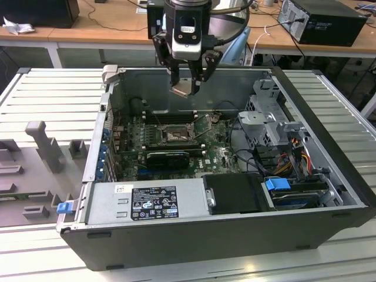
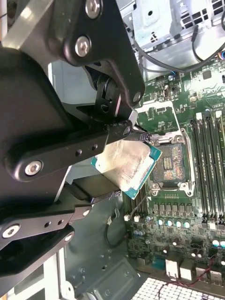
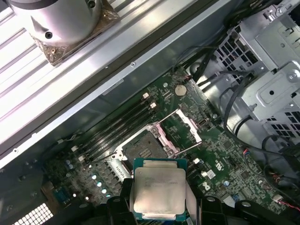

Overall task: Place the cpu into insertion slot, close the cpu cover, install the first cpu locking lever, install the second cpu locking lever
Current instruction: 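Place the cpu into insertion slot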

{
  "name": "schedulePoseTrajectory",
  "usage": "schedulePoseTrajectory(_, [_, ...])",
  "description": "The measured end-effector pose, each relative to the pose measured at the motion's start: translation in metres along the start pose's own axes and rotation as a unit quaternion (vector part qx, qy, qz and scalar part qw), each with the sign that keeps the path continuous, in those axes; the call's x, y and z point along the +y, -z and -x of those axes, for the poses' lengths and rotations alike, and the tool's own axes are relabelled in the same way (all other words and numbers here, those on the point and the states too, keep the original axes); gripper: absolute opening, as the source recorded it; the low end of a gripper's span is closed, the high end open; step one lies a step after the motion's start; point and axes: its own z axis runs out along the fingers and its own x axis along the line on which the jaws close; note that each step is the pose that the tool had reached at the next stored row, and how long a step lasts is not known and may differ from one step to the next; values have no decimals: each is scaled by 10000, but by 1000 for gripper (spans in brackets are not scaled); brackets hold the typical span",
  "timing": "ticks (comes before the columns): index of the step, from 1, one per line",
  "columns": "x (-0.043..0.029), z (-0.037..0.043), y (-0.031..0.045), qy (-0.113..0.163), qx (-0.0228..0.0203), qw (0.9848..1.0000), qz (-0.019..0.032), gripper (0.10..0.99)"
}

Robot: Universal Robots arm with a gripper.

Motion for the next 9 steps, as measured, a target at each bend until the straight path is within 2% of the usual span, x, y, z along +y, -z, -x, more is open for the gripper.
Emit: schedulePoseTrajectory(9, [0,0,-3,-340,-27,9994,6,529])
